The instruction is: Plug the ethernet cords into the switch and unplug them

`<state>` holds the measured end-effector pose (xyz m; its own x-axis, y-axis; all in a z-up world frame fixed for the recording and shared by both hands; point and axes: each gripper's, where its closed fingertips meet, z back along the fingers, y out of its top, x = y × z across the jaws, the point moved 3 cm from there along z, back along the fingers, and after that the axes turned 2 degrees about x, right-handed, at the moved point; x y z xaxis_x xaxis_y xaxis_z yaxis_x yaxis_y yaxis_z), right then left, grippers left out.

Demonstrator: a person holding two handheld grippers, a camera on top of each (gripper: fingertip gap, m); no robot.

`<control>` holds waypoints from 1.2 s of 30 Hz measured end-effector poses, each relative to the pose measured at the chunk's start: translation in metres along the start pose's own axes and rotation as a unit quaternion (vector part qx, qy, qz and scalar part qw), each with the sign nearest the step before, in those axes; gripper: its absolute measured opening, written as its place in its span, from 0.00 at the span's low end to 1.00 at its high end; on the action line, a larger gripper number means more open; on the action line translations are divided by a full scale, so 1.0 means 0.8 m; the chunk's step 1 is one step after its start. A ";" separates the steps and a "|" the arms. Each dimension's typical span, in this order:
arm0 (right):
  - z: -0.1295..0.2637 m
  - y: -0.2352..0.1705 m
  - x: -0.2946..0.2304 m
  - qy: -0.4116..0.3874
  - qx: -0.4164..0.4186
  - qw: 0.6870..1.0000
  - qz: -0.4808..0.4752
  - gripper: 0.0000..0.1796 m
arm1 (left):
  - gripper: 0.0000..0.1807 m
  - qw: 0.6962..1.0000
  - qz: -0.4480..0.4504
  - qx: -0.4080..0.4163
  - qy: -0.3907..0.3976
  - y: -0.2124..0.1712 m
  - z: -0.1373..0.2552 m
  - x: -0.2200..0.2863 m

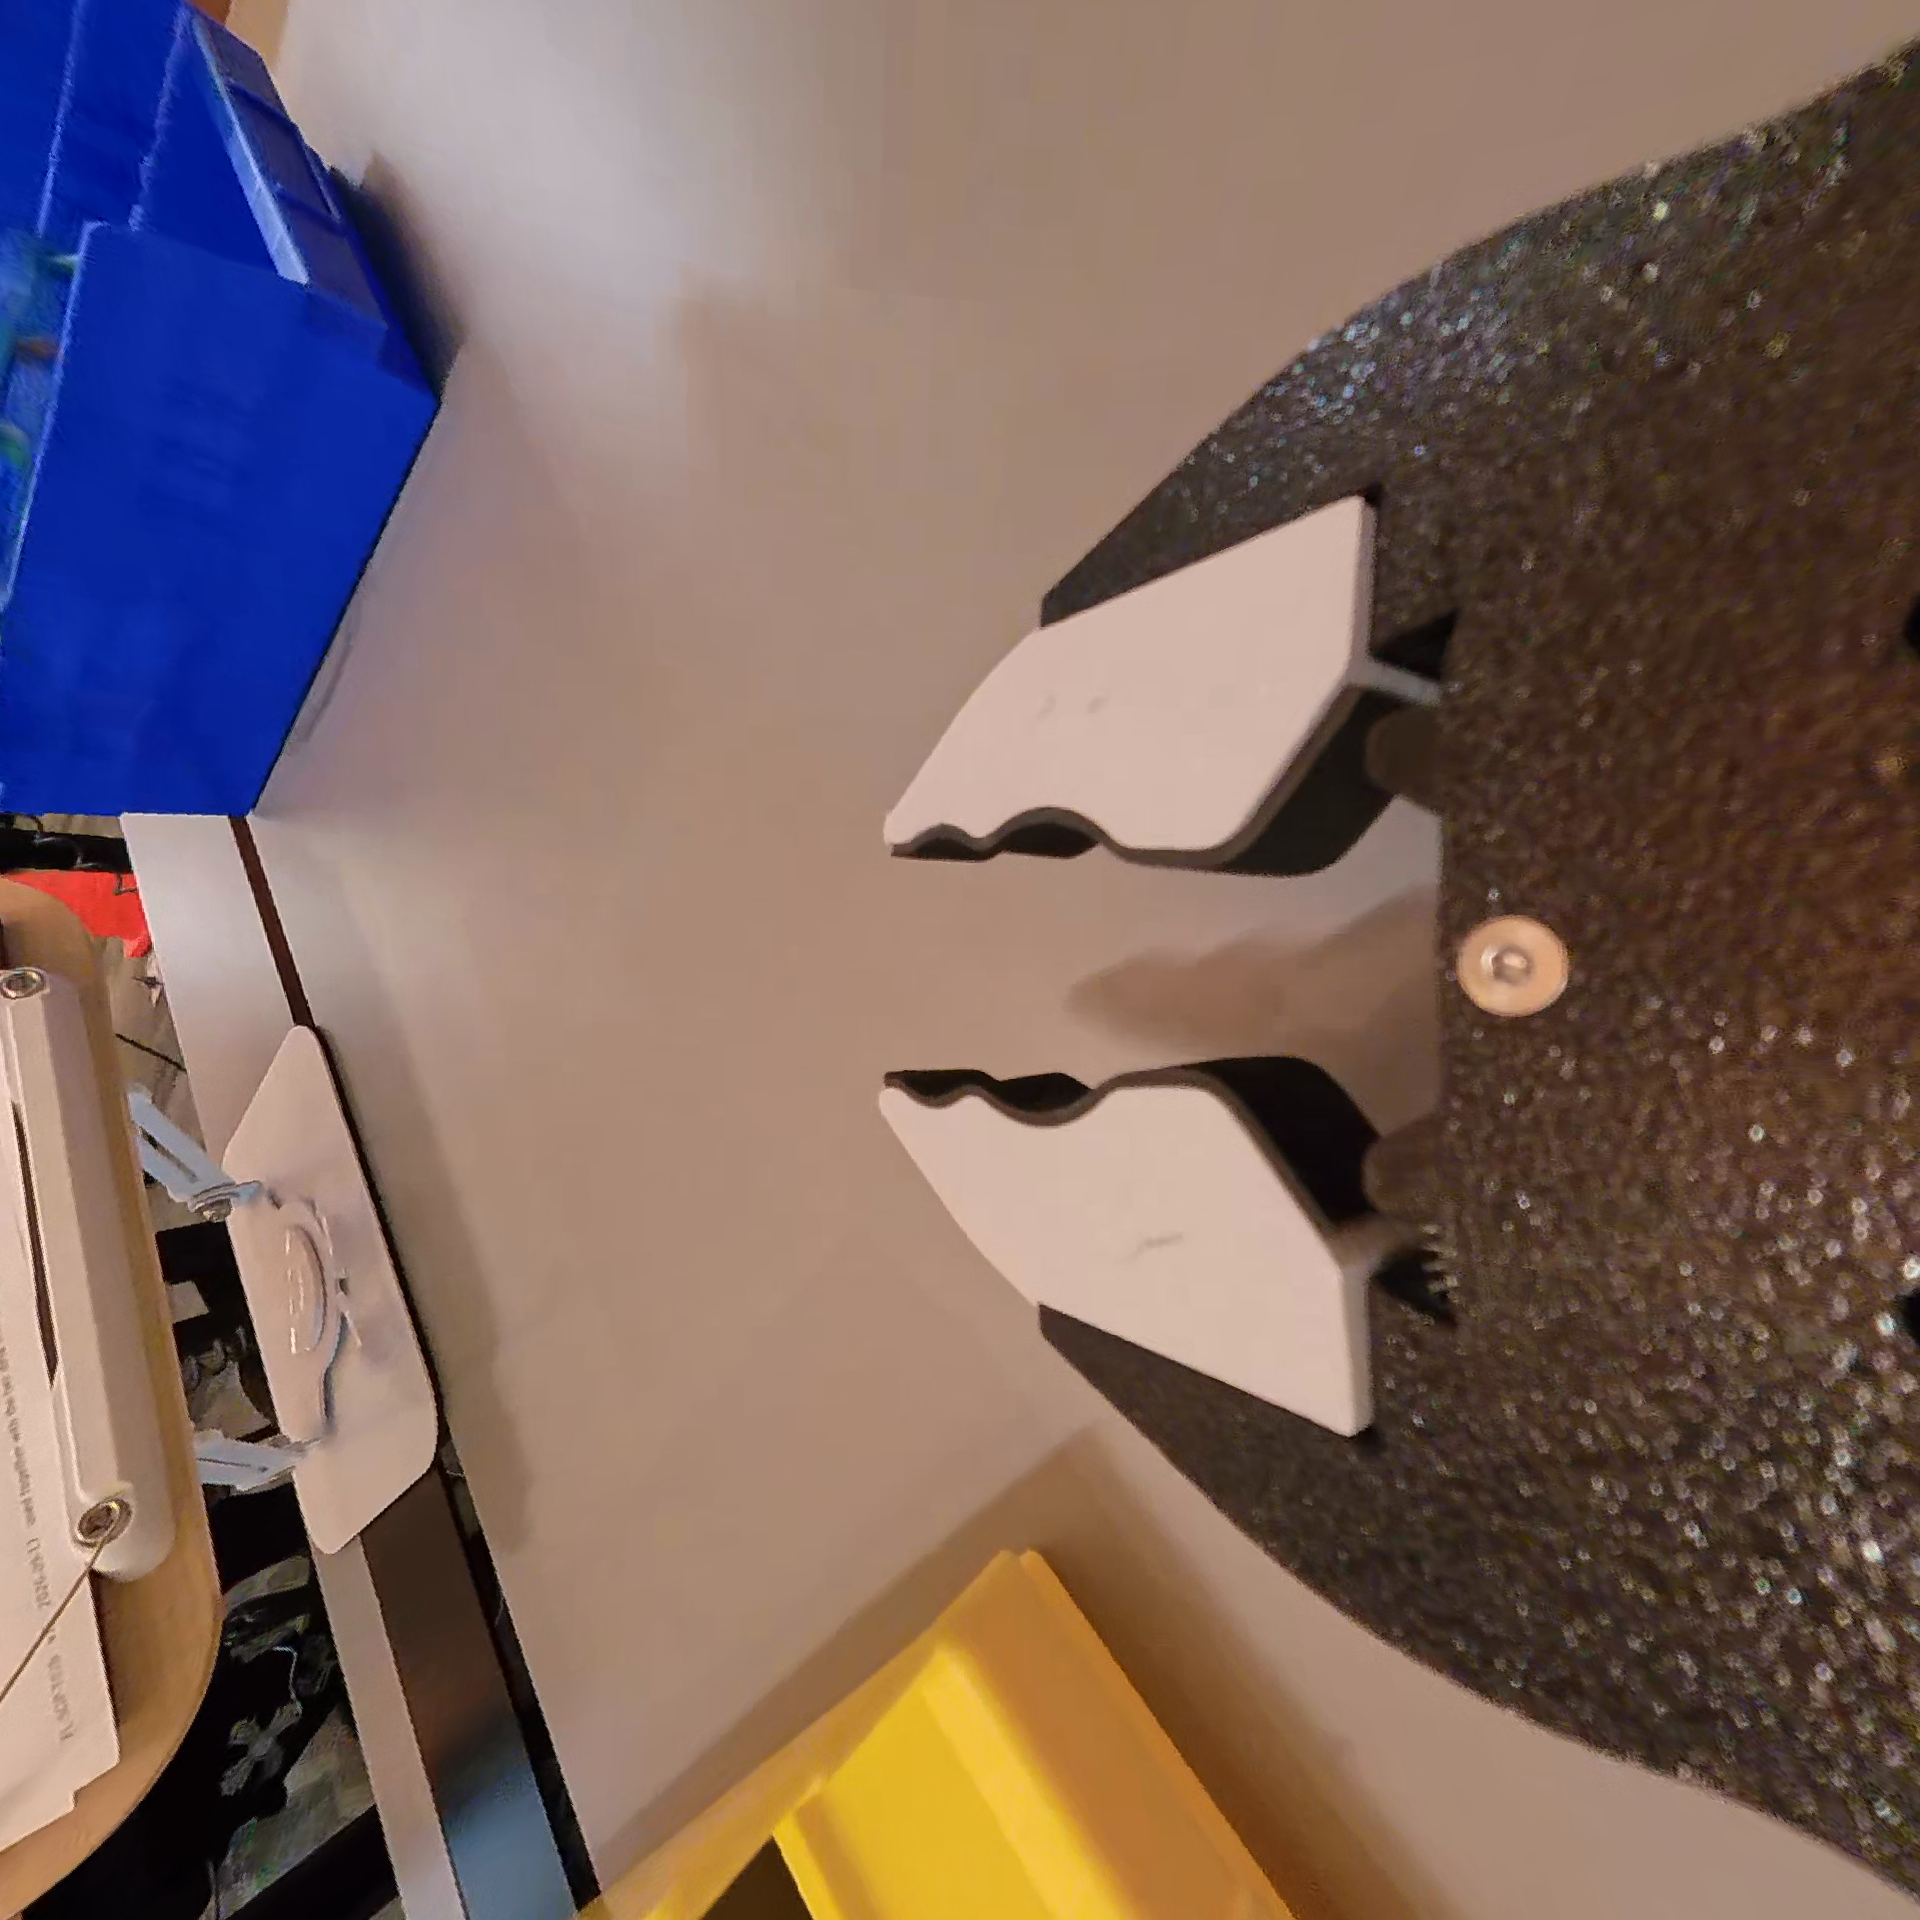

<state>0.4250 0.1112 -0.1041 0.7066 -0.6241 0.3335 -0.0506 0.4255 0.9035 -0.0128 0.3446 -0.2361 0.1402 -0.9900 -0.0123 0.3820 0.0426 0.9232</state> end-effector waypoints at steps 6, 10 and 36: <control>-0.010 -0.082 -0.016 -0.017 -0.063 0.997 -0.033 0.41 | 0.22 0.999 -0.034 -0.004 0.012 -0.001 -0.001 0.006; -0.001 -0.113 -0.026 -0.006 -0.110 0.993 0.032 0.42 | 0.27 0.998 -0.055 -0.021 0.019 -0.002 -0.010 0.019; 0.136 -0.159 -0.029 -0.004 -0.061 0.996 -0.058 0.44 | 0.42 0.984 0.031 -0.162 -0.063 0.188 -0.337 0.253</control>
<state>0.3382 0.0003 -0.1979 0.6971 -0.6786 0.2314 0.1172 0.4263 0.8970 0.3191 0.1870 -0.2032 0.0653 -0.9922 0.1061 0.6497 0.1230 0.7501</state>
